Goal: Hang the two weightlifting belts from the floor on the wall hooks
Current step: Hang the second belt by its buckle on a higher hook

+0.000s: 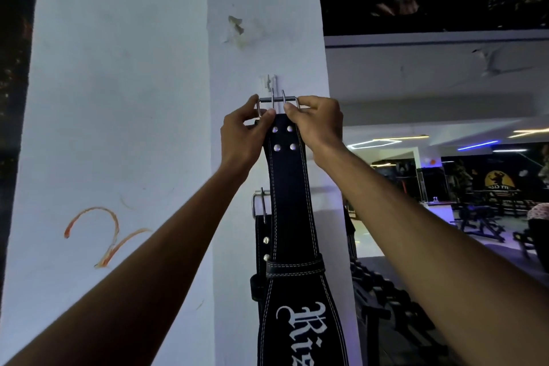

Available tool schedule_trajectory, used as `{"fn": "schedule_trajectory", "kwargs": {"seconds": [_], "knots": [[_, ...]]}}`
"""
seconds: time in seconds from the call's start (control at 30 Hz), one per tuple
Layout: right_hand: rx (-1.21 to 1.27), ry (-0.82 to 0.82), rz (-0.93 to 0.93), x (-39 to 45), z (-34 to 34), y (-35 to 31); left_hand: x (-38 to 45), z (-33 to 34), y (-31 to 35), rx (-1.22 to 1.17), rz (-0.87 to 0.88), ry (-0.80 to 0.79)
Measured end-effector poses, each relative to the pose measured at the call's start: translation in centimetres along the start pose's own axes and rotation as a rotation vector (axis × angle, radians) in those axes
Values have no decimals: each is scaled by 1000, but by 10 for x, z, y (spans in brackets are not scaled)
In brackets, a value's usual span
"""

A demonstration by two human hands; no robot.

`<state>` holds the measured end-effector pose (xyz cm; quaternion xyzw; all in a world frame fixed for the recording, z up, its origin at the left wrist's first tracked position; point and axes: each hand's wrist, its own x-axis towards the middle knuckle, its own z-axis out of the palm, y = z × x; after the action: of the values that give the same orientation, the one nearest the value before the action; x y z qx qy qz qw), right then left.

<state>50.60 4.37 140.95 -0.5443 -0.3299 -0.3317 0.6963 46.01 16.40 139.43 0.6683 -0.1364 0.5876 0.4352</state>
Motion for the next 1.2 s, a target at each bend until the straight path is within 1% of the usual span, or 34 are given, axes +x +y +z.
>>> {"fn": "schedule_trajectory", "kwargs": {"seconds": [0.13, 0.2, 0.43, 0.57, 0.63, 0.77, 0.83, 0.9, 1.1, 1.2], "knots": [[-30, -20, -28, 11, 7, 15, 17, -1, -18, 74, 5, -61], [-51, -25, -38, 16, 13, 22, 24, 0, -25, 92, -6, -64], [-25, -41, 34, 24, 27, 39, 26, 5, -46, -31, -50, 27], [-13, -21, 53, 24, 30, 49, 22, 9, -53, -11, -80, 128], [-2, -6, 47, 23, 31, 50, 21, 13, -53, -27, -99, 148], [2, 6, 0, 20, 33, 51, 23, 18, -50, -110, -211, 219], [3, 12, -28, 18, 33, 51, 25, 18, -48, -133, -244, 229], [12, 14, -39, 17, 33, 53, 24, 17, -48, -138, -253, 212], [35, 13, -67, 15, 31, 57, 9, 11, -45, -170, -186, 67], [38, 28, -85, 13, 31, 60, 8, 10, -42, -147, -182, 58]]}}
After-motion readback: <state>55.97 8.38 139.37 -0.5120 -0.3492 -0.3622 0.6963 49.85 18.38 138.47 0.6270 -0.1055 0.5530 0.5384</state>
